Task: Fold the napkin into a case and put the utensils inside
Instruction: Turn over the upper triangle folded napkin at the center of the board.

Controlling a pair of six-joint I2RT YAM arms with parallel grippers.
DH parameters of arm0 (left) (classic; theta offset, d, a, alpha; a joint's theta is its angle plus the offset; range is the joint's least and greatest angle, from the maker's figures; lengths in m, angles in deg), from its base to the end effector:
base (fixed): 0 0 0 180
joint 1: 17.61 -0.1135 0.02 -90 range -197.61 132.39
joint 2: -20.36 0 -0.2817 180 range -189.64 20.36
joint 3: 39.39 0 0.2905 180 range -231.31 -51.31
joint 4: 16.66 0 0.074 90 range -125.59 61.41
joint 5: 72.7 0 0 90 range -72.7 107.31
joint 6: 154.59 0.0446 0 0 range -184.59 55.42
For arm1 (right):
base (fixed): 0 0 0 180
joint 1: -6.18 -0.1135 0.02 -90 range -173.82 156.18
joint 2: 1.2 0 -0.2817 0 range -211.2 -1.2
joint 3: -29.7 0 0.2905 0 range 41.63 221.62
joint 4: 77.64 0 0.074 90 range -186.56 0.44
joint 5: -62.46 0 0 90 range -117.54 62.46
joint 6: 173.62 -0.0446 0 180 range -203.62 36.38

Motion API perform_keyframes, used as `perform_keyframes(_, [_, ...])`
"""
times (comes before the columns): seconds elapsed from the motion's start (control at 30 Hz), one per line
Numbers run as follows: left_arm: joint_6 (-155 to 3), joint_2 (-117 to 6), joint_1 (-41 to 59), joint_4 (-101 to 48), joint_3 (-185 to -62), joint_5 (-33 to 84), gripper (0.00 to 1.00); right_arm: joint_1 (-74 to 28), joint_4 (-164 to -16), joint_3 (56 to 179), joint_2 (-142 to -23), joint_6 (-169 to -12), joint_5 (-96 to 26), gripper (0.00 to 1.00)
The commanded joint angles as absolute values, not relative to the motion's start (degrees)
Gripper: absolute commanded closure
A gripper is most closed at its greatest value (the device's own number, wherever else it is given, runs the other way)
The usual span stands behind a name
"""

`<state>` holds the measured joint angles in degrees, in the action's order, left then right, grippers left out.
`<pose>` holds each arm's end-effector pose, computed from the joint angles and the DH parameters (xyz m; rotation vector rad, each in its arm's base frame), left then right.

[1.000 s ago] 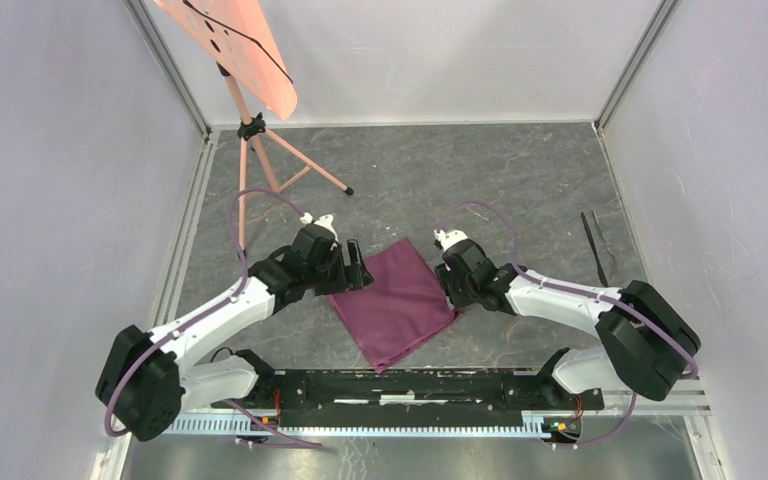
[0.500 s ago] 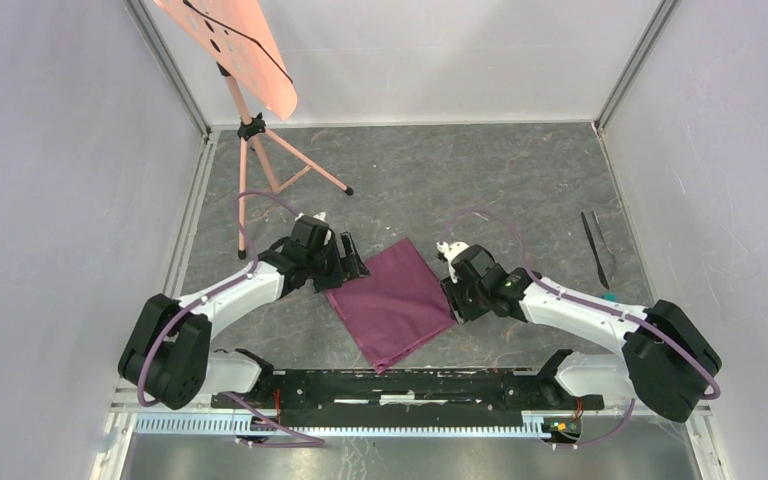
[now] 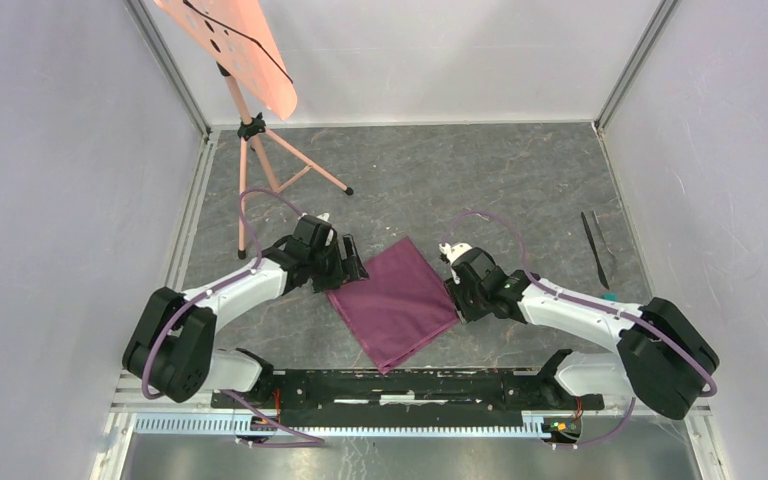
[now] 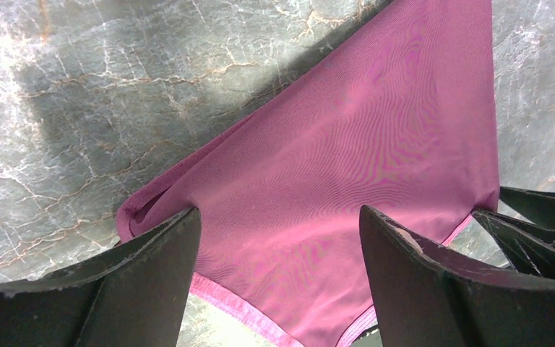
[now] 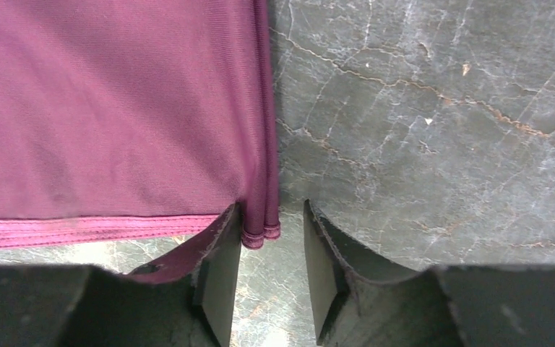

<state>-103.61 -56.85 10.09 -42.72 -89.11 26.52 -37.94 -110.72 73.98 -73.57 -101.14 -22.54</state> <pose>0.2494 -0.1390 0.1592 -0.1892 2.6148 -0.6510 0.1808 0.1699 0.1414 -0.5817 2.5904 0.2501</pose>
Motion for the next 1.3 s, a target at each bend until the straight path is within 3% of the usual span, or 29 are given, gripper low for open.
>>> perform_keyframes(0.0, [-100.8, -53.1, 9.9, -44.6, -89.7, 26.9, 0.14, -37.5, -113.0, 75.7, -71.8, -100.1, -20.4, 0.56])
perform_keyframes(0.23, [-100.2, -47.4, 9.9, -47.8, -88.7, 26.4, 0.12, -35.6, -111.1, 73.5, -72.5, -99.6, -21.5, 0.62])
perform_keyframes(0.57, [-101.0, -53.8, 9.9, -41.5, -83.7, 26.9, 0.13, -34.4, -108.0, 71.8, -75.4, -100.1, -20.4, 0.69])
perform_keyframes(0.83, [-100.1, -56.8, 9.8, -41.7, -83.4, 18.5, 0.13, -30.0, -103.1, 73.3, -83.1, -99.2, -18.0, 0.76])
perform_keyframes(1.03, [-102.0, -62.1, 9.7, -37.0, -87.0, 17.8, 0.12, -23.6, -101.3, 79.7, -92.4, -94.7, -16.0, 0.76])
perform_keyframes(1.27, [-100.8, -71.0, 9.4, -38.2, -96.2, 17.5, 0.13, -20.5, -107.5, 92.2, -98.4, -87.8, -12.4, 0.61])
